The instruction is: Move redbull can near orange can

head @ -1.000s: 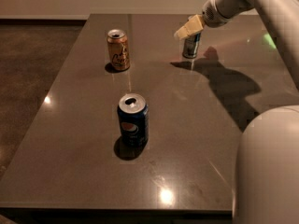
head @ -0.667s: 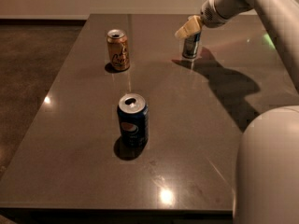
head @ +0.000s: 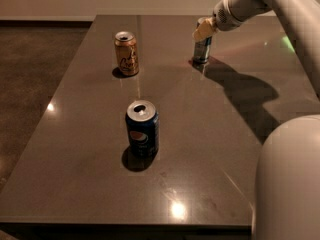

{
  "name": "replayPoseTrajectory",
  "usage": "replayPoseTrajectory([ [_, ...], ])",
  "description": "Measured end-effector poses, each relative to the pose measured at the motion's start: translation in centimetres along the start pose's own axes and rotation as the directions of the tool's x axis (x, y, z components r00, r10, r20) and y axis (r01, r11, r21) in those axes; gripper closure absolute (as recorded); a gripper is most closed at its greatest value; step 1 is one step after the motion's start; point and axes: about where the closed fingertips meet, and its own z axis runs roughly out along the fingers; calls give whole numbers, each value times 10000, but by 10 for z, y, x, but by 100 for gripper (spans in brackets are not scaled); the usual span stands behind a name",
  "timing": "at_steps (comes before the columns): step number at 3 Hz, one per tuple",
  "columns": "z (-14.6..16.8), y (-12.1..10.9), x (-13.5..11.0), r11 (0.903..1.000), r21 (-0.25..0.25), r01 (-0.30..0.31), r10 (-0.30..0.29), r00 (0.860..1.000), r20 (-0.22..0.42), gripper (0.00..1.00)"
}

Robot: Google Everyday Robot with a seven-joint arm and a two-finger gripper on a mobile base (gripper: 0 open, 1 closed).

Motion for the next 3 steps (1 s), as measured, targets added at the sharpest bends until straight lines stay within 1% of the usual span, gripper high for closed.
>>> replayPoseTrajectory([
  [1, -1, 22, -6, 9973, -645, 354, -340, 9992, 218, 88],
  [2, -1, 61, -20, 9832, -1524, 1009, -930, 9940, 585, 100],
  [3, 3, 103, -33, 9568, -2359, 1697, -1543, 9846, 824, 100],
])
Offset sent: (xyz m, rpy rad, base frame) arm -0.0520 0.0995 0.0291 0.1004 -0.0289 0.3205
